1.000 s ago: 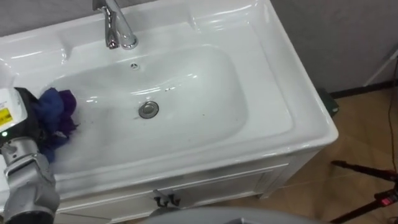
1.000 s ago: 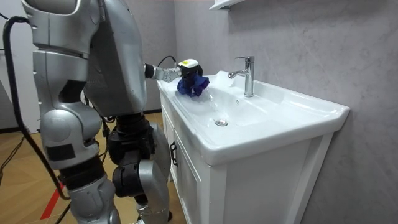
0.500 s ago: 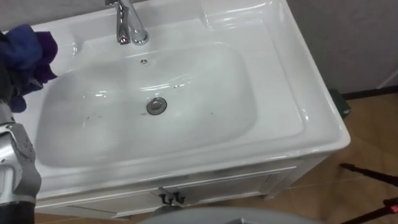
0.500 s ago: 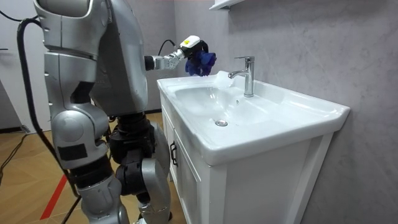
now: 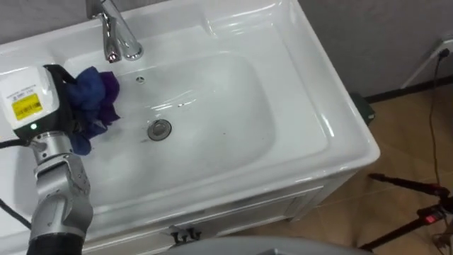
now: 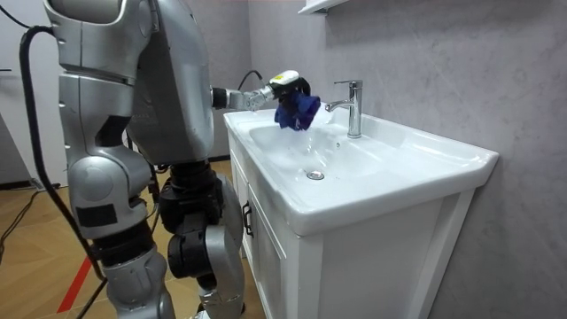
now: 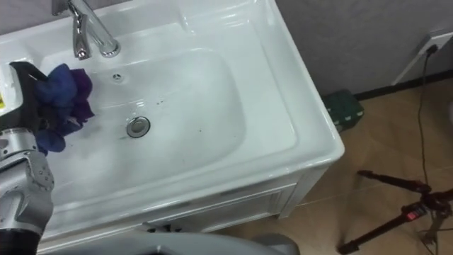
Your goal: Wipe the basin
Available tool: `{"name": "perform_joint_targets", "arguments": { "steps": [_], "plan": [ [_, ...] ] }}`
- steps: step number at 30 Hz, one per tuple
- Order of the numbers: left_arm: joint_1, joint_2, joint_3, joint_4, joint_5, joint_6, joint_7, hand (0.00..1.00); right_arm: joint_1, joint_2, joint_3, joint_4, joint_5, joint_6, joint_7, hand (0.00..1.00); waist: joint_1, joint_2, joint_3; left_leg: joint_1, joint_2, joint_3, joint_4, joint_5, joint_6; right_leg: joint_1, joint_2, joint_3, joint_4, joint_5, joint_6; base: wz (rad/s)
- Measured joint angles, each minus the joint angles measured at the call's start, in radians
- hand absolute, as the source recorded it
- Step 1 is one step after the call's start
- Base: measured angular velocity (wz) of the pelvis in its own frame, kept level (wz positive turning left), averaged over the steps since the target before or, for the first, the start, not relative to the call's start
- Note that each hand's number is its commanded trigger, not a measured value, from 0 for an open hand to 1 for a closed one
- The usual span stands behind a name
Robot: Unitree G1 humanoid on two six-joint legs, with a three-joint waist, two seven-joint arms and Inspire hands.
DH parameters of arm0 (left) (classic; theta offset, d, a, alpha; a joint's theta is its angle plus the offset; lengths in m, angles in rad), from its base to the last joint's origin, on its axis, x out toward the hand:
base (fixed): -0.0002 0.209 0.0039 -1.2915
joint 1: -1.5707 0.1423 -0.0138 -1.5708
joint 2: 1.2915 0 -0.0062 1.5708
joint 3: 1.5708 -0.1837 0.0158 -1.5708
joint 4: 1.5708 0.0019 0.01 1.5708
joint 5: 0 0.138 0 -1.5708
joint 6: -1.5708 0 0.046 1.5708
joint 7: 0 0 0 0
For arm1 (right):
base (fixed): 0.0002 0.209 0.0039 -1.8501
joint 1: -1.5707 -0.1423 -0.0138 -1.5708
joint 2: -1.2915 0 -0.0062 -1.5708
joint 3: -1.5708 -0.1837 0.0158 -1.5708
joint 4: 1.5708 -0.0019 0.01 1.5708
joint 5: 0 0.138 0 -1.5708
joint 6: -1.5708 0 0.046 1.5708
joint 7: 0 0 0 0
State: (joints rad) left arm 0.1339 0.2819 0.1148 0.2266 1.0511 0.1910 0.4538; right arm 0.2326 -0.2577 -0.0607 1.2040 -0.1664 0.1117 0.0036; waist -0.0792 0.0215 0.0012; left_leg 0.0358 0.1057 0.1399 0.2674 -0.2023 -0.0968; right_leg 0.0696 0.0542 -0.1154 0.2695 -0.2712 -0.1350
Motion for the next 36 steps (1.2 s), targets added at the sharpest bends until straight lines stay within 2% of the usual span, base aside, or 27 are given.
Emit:
{"name": "perform_joint_targets", "arguments": {
  "steps": [4, 7, 11, 18, 23, 29, 36],
  "plan": [
    [-0.005, 0.000, 0.000, 0.000, 0.000, 0.002, -0.013, 1.00, 0.000, 0.003, 0.000, -0.003, 0.000, 0.011, 0.000, 0.00, -0.002, -0.006, 0.0034, 0.004, 0.001, 0.014, -0.001, 0.000, 0.000, 0.000, 0.000, 0.006, 0.000, 0.000, 0.000, -0.07],
    [-0.005, 0.000, 0.000, 0.000, -0.001, 0.010, -0.025, 1.00, 0.005, 0.003, -0.001, -0.004, 0.002, 0.020, -0.001, 0.00, 0.002, 0.003, 0.0001, 0.005, 0.002, 0.019, 0.001, 0.000, 0.000, 0.001, -0.001, 0.007, 0.000, 0.000, 0.000, -0.01],
    [-0.005, 0.000, 0.001, 0.000, -0.001, 0.015, -0.025, 1.00, 0.003, 0.003, -0.001, -0.007, 0.004, 0.020, -0.001, 0.00, 0.004, 0.024, 0.0012, 0.007, 0.001, 0.021, 0.001, 0.000, 0.000, 0.002, -0.002, 0.006, 0.003, 0.001, 0.001, 0.00],
    [-0.007, 0.000, 0.010, 0.026, -0.001, 0.005, -0.023, 1.00, -0.015, 0.003, 0.001, -0.003, 0.006, 0.018, 0.000, 0.00, 0.019, 0.036, 0.0031, 0.006, 0.002, 0.020, 0.001, 0.000, 0.000, -0.001, -0.001, 0.009, 0.008, 0.000, 0.001, 0.00],
    [-0.005, 0.000, 0.040, 0.027, -0.001, -0.004, -0.013, 1.00, -0.013, 0.003, -0.003, -0.002, 0.008, 0.017, -0.011, 0.00, 0.057, 0.036, 0.0015, 0.002, 0.001, 0.019, 0.001, 0.000, 0.000, -0.005, -0.001, 0.008, 0.006, 0.000, 0.001, 0.00],
    [0.016, 0.000, 0.116, 0.027, -0.002, -0.010, 0.043, 1.00, -0.016, 0.002, -0.004, -0.003, 0.007, 0.010, -0.016, 0.00, 0.067, 0.033, -0.0035, 0.002, 0.000, 0.011, 0.001, 0.000, 0.000, 0.001, -0.002, -0.002, 0.003, 0.000, 0.001, 0.04],
    [0.016, 0.000, 0.119, 0.027, -0.002, -0.023, 0.066, 1.00, -0.013, 0.003, -0.004, -0.003, 0.007, 0.011, -0.016, 0.00, 0.080, 0.034, -0.0038, 0.001, -0.003, -0.005, 0.001, 0.000, 0.000, 0.004, -0.004, -0.013, 0.003, 0.000, 0.001, 0.04]
  ]
}}
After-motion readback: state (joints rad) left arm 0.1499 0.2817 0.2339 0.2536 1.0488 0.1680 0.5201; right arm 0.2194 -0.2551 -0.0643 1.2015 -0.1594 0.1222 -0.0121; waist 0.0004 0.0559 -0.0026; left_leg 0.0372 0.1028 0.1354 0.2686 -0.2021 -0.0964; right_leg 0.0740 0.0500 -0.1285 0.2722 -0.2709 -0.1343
